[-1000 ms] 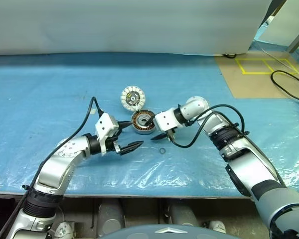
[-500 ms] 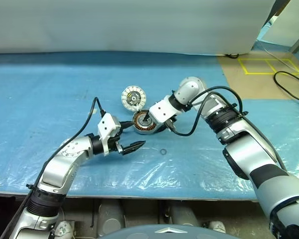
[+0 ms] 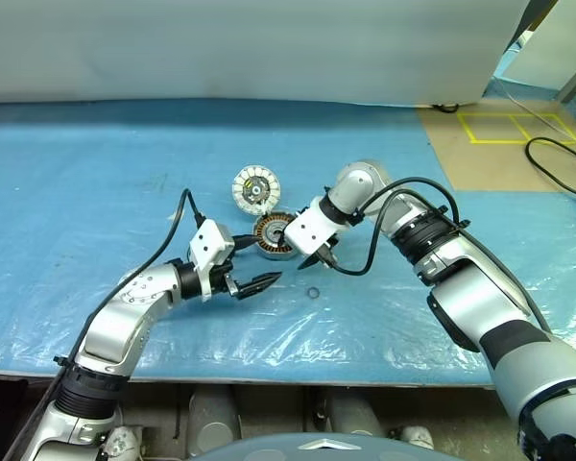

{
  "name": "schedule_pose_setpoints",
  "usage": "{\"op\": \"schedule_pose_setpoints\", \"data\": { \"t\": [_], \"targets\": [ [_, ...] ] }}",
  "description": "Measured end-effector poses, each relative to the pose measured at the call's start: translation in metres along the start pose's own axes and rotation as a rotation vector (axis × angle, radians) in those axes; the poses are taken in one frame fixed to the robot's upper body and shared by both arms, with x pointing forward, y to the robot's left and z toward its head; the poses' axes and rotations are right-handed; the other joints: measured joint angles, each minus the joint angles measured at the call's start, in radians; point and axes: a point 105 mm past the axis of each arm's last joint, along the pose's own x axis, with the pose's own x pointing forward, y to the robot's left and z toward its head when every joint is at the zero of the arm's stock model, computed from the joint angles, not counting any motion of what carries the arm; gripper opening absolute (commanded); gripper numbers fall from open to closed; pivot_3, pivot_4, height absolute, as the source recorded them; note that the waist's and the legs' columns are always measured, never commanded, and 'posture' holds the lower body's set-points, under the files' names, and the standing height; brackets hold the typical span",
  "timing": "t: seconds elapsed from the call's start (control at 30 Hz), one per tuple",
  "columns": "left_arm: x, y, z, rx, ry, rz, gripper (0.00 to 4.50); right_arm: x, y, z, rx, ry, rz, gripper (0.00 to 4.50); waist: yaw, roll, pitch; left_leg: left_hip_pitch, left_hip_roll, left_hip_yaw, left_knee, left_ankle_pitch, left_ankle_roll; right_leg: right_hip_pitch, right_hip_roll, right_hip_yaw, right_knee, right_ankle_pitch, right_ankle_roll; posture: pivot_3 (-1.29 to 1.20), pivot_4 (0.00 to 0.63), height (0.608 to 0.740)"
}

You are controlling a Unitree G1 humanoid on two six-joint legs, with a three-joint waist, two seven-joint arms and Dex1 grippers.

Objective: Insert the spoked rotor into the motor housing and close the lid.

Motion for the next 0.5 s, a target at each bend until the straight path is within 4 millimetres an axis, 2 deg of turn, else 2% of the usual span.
{"op": "schedule_pose_setpoints", "data": {
  "t": [0.13,0.17,0.3,0.47,0.5],
  "targets": [
    [0.0005,-0.0004,-0.0004,-0.001,0.001,-0.001,4.49,0.0010,-0.0006,-0.0024,-0.006,0.008,-0.017,2.93,0.000,0.000,0.000,0.000,0.000,0.000,0.000,0.000,0.000,0.000,0.000,0.000,0.000,0.000,0.000,0.00,0.150,0.740],
    [0.0005,-0.0005,-0.0005,-0.001,0.002,-0.001,4.49,0.0012,-0.0004,-0.0027,-0.009,0.007,-0.017,2.75,0.000,0.000,0.000,0.001,0.000,0.000,0.000,0.000,0.000,0.000,0.000,0.000,0.000,0.000,0.000,0.00,0.150,0.740],
    [0.0006,-0.0006,-0.0005,-0.001,0.002,-0.002,4.49,0.0019,0.0004,-0.0031,-0.021,0.003,-0.018,1.74,0.000,0.000,0.000,0.001,0.000,0.000,0.000,0.000,0.000,0.001,0.000,0.000,0.001,0.000,0.000,0.00,0.150,0.740],
    [0.0013,-0.0013,-0.0007,-0.002,0.001,-0.004,4.49,0.0016,-0.0021,-0.0008,-0.041,0.001,-0.023,0.13,0.000,0.000,0.000,0.001,0.000,0.000,0.000,0.000,0.000,0.001,0.000,0.000,0.001,0.000,0.000,0.00,0.150,0.740],
    [0.0014,-0.0014,-0.0006,-0.002,0.000,-0.004,4.49,0.0022,-0.0025,0.0000,-0.042,-0.002,-0.021,0.02,0.000,0.000,0.000,0.001,0.000,0.000,0.000,0.000,0.000,0.001,0.000,0.000,0.000,0.000,0.000,0.00,0.150,0.740]
  ]
}}
